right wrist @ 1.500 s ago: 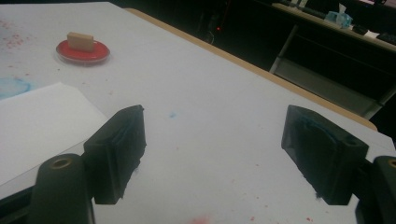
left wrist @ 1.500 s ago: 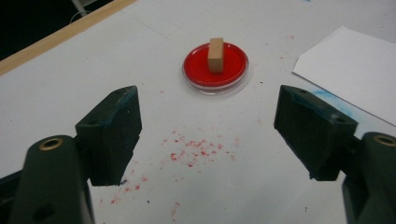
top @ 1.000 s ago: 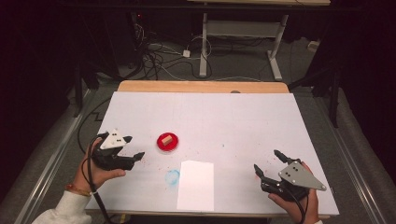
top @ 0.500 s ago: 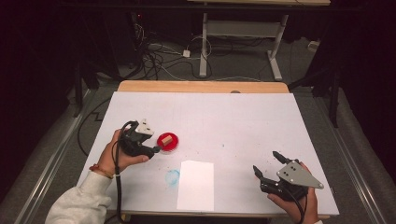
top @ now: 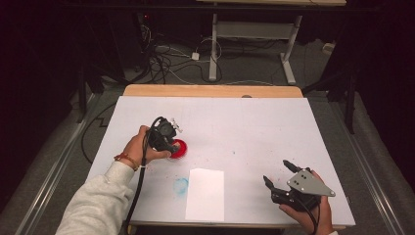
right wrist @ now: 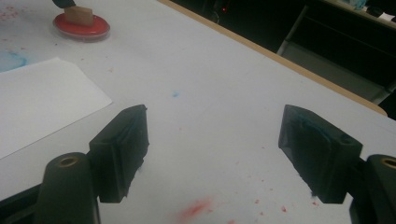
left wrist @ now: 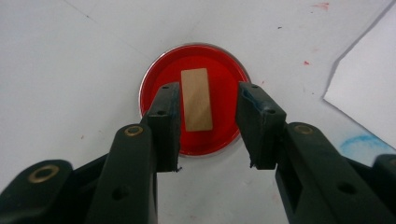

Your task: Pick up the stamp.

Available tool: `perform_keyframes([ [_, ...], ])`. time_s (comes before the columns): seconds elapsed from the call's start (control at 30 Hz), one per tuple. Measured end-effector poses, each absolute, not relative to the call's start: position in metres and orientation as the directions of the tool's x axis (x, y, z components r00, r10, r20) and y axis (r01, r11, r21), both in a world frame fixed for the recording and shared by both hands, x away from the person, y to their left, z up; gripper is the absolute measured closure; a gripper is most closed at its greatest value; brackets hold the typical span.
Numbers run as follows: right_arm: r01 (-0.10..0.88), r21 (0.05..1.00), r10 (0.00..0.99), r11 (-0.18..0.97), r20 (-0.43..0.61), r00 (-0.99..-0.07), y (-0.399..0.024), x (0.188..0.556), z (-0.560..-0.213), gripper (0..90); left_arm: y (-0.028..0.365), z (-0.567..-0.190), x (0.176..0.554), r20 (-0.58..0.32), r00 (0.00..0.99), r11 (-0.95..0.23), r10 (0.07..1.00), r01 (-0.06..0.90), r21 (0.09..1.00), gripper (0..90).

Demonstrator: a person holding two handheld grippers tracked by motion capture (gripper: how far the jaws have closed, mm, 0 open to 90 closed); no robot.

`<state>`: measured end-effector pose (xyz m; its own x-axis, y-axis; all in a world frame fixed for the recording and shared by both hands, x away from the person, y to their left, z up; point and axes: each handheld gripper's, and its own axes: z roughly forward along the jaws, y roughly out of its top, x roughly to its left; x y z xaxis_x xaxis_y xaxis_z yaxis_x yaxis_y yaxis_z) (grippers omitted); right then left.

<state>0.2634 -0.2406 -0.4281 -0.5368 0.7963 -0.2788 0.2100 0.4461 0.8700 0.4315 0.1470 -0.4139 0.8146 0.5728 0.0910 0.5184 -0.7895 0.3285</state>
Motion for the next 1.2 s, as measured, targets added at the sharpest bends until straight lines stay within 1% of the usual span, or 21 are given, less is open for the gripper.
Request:
perform_keyframes([
  [0.07, 0.214, 0.867, 0.796, 0.449, -0.279, -0.537, -0.241, 0.264, -0.428, 24.6, 0.144, -0.417, 0.435, 0.084, 0.816, -0.792, 0.571, 0.521, 0.319, 61.6],
  [0.2, 0.216, 0.866, 0.795, 0.45, -0.278, -0.54, -0.241, 0.264, -0.428, 24.7, 0.141, -0.42, 0.439, 0.094, 0.814, -0.795, 0.573, 0.524, 0.306, 66.6],
  [0.23, 0.216, 0.866, 0.794, 0.451, -0.279, -0.54, -0.241, 0.264, -0.429, 24.8, 0.139, -0.422, 0.44, 0.083, 0.818, -0.796, 0.57, 0.524, 0.303, 68.0],
  [0.3, 0.22, 0.864, 0.793, 0.452, -0.277, -0.542, -0.241, 0.265, -0.429, 24.8, 0.137, -0.424, 0.441, 0.09, 0.82, -0.802, 0.565, 0.521, 0.293, 68.1],
  [0.37, 0.219, 0.862, 0.792, 0.457, -0.282, -0.542, -0.241, 0.264, -0.429, 25.2, 0.136, -0.425, 0.442, 0.083, 0.819, -0.8, 0.567, 0.524, 0.292, 71.0],
  [0.57, 0.218, 0.861, 0.789, 0.459, -0.283, -0.545, -0.241, 0.264, -0.429, 25.8, 0.138, -0.427, 0.443, 0.081, 0.815, -0.797, 0.573, 0.532, 0.287, 69.2],
  [0.7, 0.216, 0.862, 0.79, 0.458, -0.283, -0.544, -0.241, 0.264, -0.429, 26.6, 0.138, -0.427, 0.444, 0.085, 0.818, -0.8, 0.569, 0.526, 0.287, 73.2],
  [1.2, 0.216, 0.858, 0.786, 0.467, -0.29, -0.547, -0.241, 0.264, -0.429, 26.7, 0.141, -0.43, 0.446, 0.063, 0.823, -0.797, 0.565, 0.524, 0.299, 73.9],
])
